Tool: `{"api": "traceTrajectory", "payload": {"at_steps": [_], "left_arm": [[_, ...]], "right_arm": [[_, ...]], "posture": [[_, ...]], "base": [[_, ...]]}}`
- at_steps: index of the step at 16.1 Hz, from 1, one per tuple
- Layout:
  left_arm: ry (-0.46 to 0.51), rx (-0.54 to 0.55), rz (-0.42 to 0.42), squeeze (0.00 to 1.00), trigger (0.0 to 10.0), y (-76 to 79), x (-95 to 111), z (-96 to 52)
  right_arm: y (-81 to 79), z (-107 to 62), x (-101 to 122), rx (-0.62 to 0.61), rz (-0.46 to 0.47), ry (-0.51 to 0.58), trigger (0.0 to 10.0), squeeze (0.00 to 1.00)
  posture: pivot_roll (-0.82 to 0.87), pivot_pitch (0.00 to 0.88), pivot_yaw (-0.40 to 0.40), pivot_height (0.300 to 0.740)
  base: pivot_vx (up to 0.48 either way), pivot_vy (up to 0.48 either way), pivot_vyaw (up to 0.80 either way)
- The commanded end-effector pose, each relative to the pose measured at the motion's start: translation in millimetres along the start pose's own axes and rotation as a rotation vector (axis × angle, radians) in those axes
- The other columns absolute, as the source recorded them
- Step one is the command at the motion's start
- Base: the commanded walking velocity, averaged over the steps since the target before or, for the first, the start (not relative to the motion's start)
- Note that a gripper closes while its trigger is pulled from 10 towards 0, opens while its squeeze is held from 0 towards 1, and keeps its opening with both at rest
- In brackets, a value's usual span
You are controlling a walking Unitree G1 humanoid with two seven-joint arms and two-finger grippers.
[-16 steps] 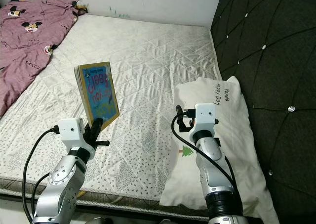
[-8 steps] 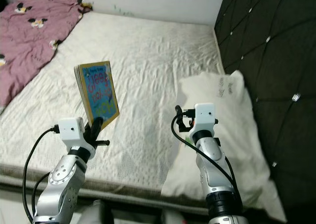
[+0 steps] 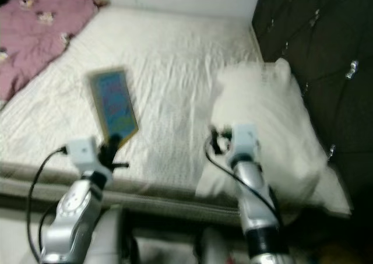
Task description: Clean up the room
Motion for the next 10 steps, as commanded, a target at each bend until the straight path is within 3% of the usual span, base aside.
{"api": "traceTrajectory", "payload": {"at_steps": [1,5,10], "left_arm": [[0.043,-0.008,0.016,0.00,10.0,1.9,11.5,2.4],[0.056,0.022,0.019,0.00,10.0,-2.2,13.8,3.2],[0.064,0.040,0.018,0.00,10.0,-4.7,15.3,4.8]], "right_arm": [[0.7,0.4,0.6,-0.001,0.003,0.000,10.0,0.00],[0.3,0.7,0.6,0.004,0.001,0.002,10.0,0.00],[-1.3,0.6,-1.3,0.014,-0.001,-0.007,10.0,0.00]], "posture": [[-0.02,0.136,-0.043,0.620],[-0.02,0.137,-0.044,0.620],[-0.02,0.139,-0.045,0.558]], "base": [[0.000,0.000,0.00],[0.000,0.000,0.00],[0.000,0.000,0.00]]}}
Point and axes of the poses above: a point about 5 cm out from each wrist's last joint towards the gripper, its own z axis pointing out of the wrist towards the gripper, its own x axis along the axis of the wrist's last joint, y = z × x, the point moved 4 cm from there along z, pointing out of the wrist towards the gripper, and after that the axes turned 6 degrees about -z, right-handed, at the moved point
